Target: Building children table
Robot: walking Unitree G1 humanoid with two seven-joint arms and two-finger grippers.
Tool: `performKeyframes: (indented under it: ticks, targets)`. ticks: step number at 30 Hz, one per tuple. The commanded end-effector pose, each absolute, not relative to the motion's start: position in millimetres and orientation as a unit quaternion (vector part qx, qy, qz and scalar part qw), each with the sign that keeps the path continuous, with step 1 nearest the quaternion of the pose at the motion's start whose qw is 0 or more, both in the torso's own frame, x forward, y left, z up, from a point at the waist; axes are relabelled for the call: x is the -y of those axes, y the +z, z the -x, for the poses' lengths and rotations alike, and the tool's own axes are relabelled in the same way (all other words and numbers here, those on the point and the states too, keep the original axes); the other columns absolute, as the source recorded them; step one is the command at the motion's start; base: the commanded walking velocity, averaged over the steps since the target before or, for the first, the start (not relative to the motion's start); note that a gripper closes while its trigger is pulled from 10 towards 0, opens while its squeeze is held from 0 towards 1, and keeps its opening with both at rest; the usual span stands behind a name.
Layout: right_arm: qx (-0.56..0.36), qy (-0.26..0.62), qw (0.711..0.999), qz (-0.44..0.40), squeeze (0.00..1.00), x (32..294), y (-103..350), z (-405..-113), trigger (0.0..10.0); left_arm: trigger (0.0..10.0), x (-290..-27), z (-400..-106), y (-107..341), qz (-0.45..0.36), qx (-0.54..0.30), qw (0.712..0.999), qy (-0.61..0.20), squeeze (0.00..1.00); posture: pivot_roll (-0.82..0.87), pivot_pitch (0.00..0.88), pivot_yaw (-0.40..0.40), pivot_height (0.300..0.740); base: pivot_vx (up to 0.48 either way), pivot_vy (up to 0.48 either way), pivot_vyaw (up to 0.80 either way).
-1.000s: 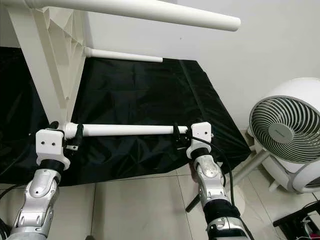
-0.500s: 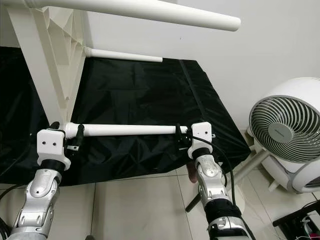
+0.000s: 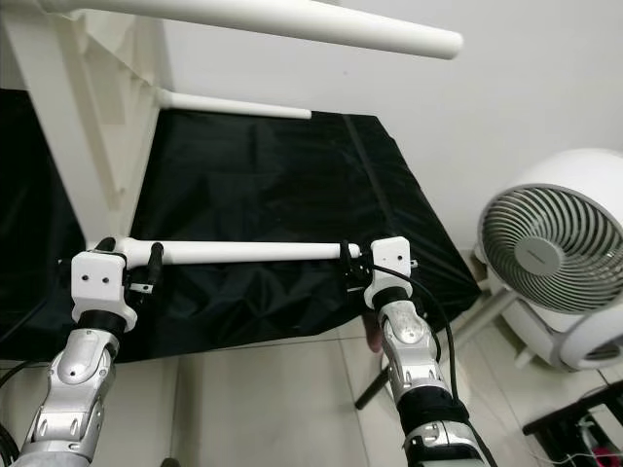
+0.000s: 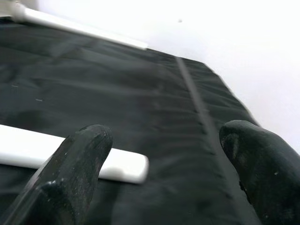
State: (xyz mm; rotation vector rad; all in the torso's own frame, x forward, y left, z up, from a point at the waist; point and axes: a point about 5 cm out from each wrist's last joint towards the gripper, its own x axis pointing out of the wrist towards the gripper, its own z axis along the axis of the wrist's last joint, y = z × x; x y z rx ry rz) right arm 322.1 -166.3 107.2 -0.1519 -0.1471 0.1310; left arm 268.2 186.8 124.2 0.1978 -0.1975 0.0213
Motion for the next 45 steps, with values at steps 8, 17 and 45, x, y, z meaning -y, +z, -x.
performKeyframes:
  ticks: [8, 17, 45]
  targets:
    - [0.069, 0.063, 0.992, 0.082, 0.00, 171.1, 107.9, -322.1, 10.0, 10.0, -182.5, -269.9, 127.0, -0.096, 0.101, 0.990, 0.018, 0.00, 0.21, 0.000, -0.124, 0.740, 0.000, -0.315, 0.00]
    - [0.069, 0.065, 0.992, 0.082, 0.00, 170.7, 108.2, -321.5, 10.0, 10.0, -182.1, -270.0, 127.5, -0.095, 0.104, 0.990, 0.022, 0.00, 0.21, 0.002, -0.125, 0.740, 0.000, -0.290, 0.00]
    - [0.068, 0.086, 0.991, 0.081, 0.00, 165.0, 110.7, -322.9, 10.0, 10.0, -166.8, -274.5, 124.8, -0.081, 0.080, 0.993, 0.030, 0.00, 0.20, 0.019, -0.129, 0.740, 0.000, 0.000, 0.40]
